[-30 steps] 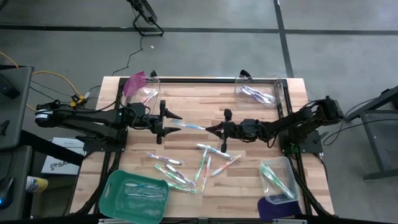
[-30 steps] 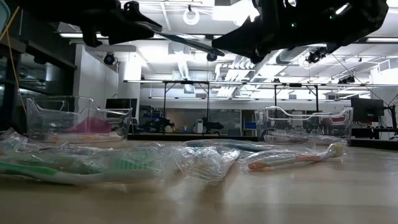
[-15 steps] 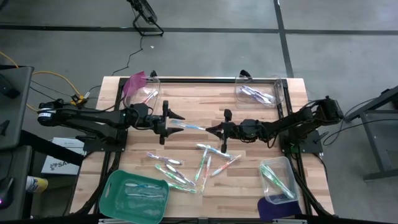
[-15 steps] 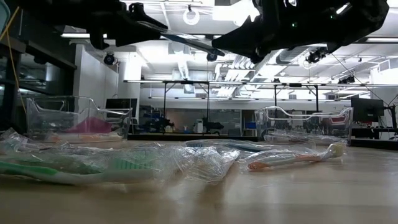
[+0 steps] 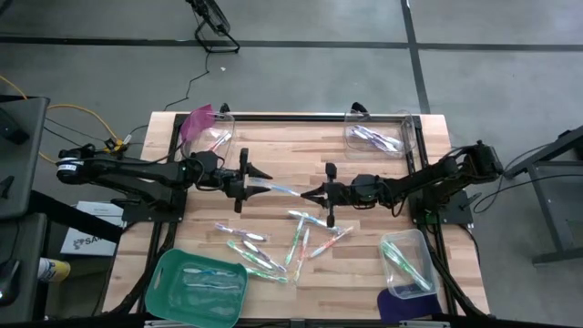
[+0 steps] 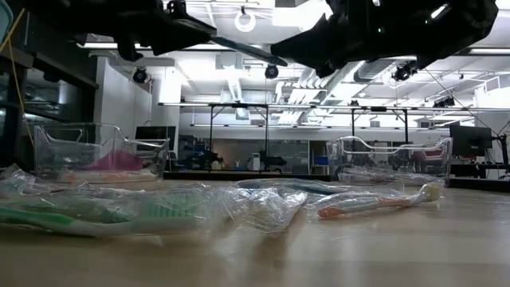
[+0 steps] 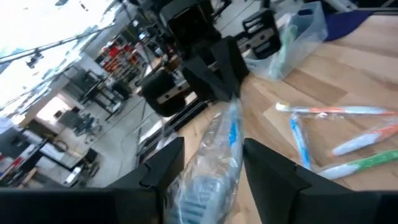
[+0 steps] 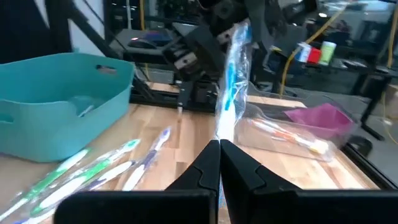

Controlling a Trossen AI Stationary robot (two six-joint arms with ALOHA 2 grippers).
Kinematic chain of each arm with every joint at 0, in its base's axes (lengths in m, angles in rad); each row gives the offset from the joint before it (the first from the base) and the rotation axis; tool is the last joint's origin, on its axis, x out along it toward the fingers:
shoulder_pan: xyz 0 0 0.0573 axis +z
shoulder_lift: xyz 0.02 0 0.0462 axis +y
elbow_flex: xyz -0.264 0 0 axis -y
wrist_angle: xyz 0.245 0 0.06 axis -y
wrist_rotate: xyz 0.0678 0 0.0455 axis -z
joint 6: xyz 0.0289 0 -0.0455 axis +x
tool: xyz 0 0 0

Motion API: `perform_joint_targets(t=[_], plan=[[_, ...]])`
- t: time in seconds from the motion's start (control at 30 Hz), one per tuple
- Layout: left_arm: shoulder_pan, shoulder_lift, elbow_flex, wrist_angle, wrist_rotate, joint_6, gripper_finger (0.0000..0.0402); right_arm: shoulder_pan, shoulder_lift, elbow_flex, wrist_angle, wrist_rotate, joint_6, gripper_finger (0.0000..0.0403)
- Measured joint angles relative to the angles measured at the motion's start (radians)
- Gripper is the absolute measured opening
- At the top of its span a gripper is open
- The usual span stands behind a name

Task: Pick & Place Toothbrushes
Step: Put the blue toothbrush into the green bin

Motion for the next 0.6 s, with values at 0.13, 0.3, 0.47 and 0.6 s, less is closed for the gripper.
perform_joint_targets(t=[0.13, 0.3, 0.47, 0.6], plan=[[0.000, 0.000, 0.000, 0.005, 0.045, 0.000, 0.0149, 0.000, 0.000, 0.000, 0.025, -0.010, -0.043, 0.0003], [0.000, 0.000, 0.000, 0.048, 0.120, 0.000, 0.0148, -0.006, 0.000, 0.000, 0.063, -0.078, -0.068, 0.0003], [0.000, 0.000, 0.000, 0.079, 0.224, 0.002, 0.0148, -0.007, 0.000, 0.000, 0.064, -0.076, -0.088, 0.0003], [0.000, 0.012, 0.000, 0.108, 0.271, 0.003, 0.0148, -0.007, 0.000, 0.000, 0.087, -0.078, -0.096, 0.0003]])
